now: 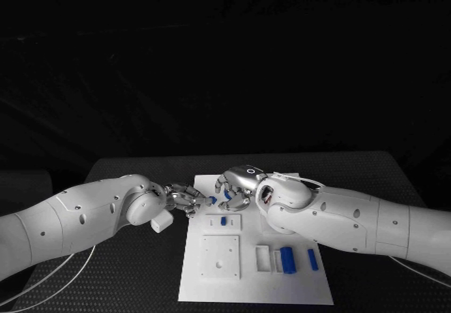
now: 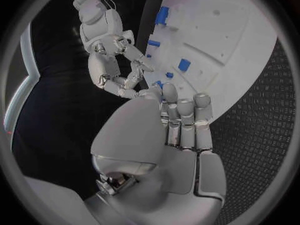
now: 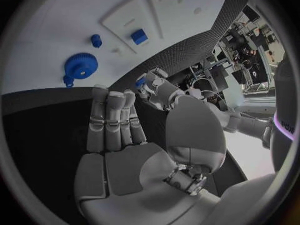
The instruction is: Assemble the parts on the task board
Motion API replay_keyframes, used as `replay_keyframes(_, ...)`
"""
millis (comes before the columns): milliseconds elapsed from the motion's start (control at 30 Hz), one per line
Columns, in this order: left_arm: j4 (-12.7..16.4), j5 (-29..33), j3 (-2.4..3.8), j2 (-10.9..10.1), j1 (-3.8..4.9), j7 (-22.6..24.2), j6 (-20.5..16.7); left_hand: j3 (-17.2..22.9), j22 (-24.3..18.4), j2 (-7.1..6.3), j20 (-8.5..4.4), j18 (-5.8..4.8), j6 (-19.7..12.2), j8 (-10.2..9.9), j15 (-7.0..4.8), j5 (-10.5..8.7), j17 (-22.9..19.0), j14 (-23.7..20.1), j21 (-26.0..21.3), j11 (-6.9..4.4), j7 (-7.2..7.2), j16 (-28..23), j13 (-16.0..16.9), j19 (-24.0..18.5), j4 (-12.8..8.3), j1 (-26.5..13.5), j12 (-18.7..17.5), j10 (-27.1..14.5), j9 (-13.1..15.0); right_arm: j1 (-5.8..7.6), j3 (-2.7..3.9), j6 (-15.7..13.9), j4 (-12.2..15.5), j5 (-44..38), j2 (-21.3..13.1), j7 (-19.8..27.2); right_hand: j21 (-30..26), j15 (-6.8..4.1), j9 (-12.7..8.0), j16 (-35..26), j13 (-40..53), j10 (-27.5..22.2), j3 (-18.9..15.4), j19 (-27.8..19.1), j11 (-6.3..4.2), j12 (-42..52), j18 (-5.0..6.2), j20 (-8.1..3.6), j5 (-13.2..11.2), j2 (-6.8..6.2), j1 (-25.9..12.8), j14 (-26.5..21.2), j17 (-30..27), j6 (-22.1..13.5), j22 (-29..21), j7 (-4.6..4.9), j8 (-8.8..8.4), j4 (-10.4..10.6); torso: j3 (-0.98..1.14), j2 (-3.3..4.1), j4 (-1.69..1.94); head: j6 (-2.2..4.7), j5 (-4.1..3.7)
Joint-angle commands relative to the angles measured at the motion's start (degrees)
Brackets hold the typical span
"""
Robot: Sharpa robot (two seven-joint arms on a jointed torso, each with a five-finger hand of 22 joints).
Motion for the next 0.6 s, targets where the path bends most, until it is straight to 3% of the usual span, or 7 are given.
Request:
replay_keyframes(33,0.25,0.49,0.05,0.10,0.05,0.70,0.41,4.61,0.94,0.37,-5.88,-0.65,0.27,0.17,-1.34,0.34,-0.06,0.86,0.14,-0.16,-0.01,0.05,-0.03,0.22,-4.90,-0.10,-0.14,0.10,3.79,-0.18,-0.04,0.08,-0.10,-1.59,0.32,-0.83,-0.34,0.31,-0.06,-0.36,-0.07,-0.51,-0.32,0.06,0.01,0.33,0.78,0.22,-0.47,-0.42,-0.11,0.03,0.10,-0.89,0.74,0.58,-0.24,0.05,0.00,0.00,-0.04,-0.10,0.04)
replay_keyframes(367,0.31,0.50,0.05,0.17,0.05,0.67,0.60,4.75,0.93,0.39,-5.90,-0.67,0.24,0.10,-1.35,0.33,-0.08,0.87,0.13,-0.16,0.00,0.02,-0.04,0.23,-5.14,-0.32,-0.17,0.09,3.88,-0.41,-0.06,-0.05,-0.38,-1.60,0.85,-0.67,-0.39,0.11,0.00,-0.24,-0.15,-0.29,-0.35,0.30,-0.24,0.59,0.78,0.13,-1.35,0.00,-0.17,0.29,0.23,-0.08,0.80,0.31,0.19,0.50,0.02,-0.01,-0.06,-0.22,0.18)
replay_keyframes(600,0.44,0.52,0.05,0.21,0.05,0.64,0.76,4.83,0.92,0.40,-5.92,-0.68,0.23,0.06,-1.35,0.32,-0.09,0.88,0.12,-0.15,0.00,0.01,-0.05,0.24,-5.28,-0.47,-0.18,0.10,3.95,-0.61,-0.06,-0.11,-0.83,-1.62,1.20,-0.74,-0.32,-0.43,0.43,-0.09,-0.26,0.06,-0.32,0.59,-0.88,0.81,0.78,-0.05,-1.62,0.34,-0.19,0.63,0.36,2.30,0.92,-0.39,1.47,0.78,0.03,-0.02,-0.04,-0.29,0.29)
